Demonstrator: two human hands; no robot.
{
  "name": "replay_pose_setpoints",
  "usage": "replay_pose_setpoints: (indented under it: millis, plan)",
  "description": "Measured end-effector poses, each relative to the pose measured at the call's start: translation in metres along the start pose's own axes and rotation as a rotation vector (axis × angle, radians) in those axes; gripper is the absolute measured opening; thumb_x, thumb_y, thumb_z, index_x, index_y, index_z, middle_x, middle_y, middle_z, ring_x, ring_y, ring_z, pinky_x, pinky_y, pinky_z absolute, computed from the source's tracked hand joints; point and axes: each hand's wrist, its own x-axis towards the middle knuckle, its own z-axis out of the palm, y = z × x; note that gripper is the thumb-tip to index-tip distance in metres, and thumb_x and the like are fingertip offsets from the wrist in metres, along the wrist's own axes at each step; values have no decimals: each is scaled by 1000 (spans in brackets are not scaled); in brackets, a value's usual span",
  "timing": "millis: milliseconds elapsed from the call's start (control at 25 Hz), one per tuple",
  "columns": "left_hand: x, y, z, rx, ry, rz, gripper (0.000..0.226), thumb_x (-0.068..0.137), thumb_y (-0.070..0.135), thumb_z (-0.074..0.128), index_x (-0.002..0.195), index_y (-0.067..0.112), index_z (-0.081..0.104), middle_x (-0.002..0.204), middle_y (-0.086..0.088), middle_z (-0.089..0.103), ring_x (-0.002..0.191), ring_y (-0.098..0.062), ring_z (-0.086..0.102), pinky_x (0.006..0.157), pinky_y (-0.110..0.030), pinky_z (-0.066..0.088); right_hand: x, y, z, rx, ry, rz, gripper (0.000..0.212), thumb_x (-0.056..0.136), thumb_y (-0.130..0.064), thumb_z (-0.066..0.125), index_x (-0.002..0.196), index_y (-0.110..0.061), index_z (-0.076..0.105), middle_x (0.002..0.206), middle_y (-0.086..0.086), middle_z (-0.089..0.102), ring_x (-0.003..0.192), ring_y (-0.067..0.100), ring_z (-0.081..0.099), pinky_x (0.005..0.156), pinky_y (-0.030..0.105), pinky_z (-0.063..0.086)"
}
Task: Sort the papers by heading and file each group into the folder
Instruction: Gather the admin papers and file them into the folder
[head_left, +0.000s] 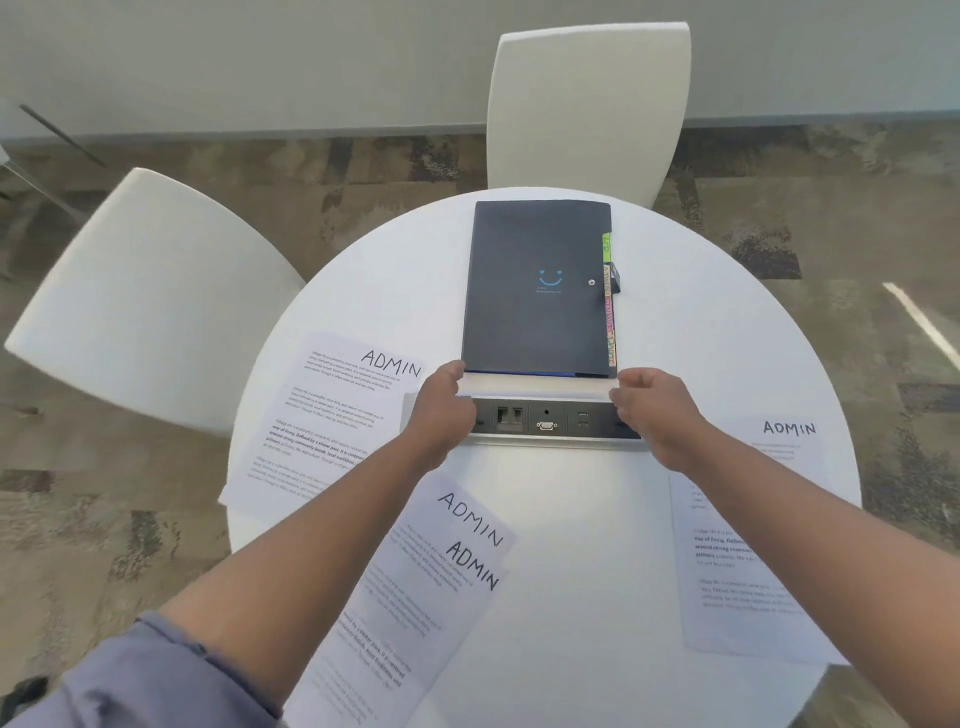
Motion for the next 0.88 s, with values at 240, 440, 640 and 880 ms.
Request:
replay_pose_setpoints:
  millis: [240,440,640,880]
  plan:
    - [-58,-47,-41,49,-39,46,64,91,-15,37,146,14,50,147,-1,55,136,-16,51,100,-25,44,-94,29,-1,148,-44,-9,16,95,-2,65,111,-3,65,98,10,63,90,23,61,92,39,53]
    - [-111,-101,-52,20,-31,-1,56,94,-9,40,142,16,53,141,2,57,132,-15,54,98,-31,42,-152,80,-1,116,-124,25,16,95,-4,68,110,-3,65,103,11,66,93,23,65,92,36,55]
    - [-172,-162,-35,22,57,-79,48,96,-3,45,138,16,56,135,3,58,125,-17,56,95,-30,43,-182,131,-10,119,-179,66,21,95,-7,69,116,-4,64,106,10,66,95,22,67,92,35,57]
    - [-231,-225,-30,270,106,-129,47,99,7,54,144,16,52,149,-1,52,136,-22,50,109,-34,44,-220,179,-3,218,-215,142,20,96,-7,67,115,-4,63,106,12,66,98,25,68,93,37,56]
